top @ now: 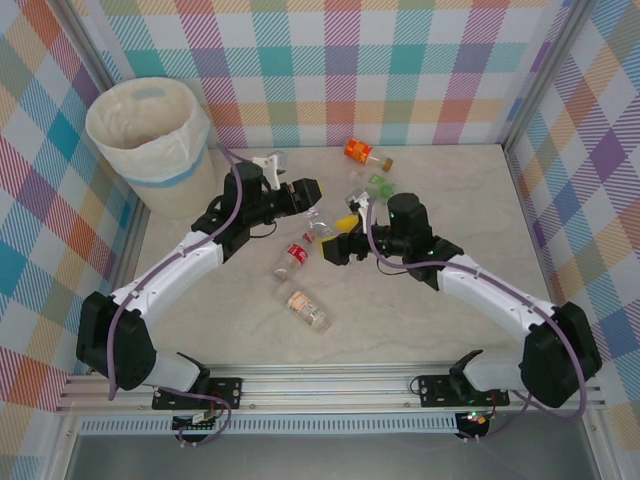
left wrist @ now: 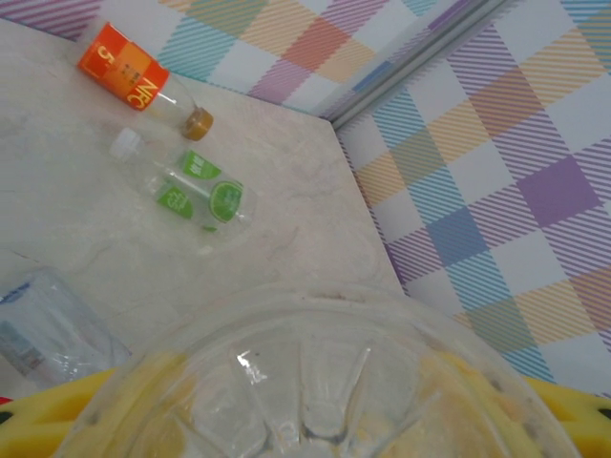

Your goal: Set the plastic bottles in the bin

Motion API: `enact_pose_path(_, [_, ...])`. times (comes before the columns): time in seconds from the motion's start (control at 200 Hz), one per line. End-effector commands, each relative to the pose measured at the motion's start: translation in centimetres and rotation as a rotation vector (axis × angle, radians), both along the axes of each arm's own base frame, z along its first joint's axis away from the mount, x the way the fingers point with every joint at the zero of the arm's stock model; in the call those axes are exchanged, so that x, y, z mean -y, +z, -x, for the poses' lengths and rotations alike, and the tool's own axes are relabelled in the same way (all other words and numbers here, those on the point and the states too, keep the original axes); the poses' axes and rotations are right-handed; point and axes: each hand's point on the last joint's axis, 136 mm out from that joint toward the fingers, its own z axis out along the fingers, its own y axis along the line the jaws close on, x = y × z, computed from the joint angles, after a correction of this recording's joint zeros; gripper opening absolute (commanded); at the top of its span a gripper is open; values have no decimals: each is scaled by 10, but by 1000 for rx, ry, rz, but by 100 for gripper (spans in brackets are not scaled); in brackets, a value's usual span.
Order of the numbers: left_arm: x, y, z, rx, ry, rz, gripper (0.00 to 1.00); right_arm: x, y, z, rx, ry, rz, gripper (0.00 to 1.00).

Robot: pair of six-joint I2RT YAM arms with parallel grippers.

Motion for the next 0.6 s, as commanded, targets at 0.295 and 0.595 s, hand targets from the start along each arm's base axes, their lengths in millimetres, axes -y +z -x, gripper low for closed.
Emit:
enact_pose_path(0.295, [-82,46,-18,124,359,-181,59,61,14,-31,172,-411,17,100])
enact_pose_path(0.595, [-150,132,-27,424,638,-314,60,94,9,-49,156,-630,53,100])
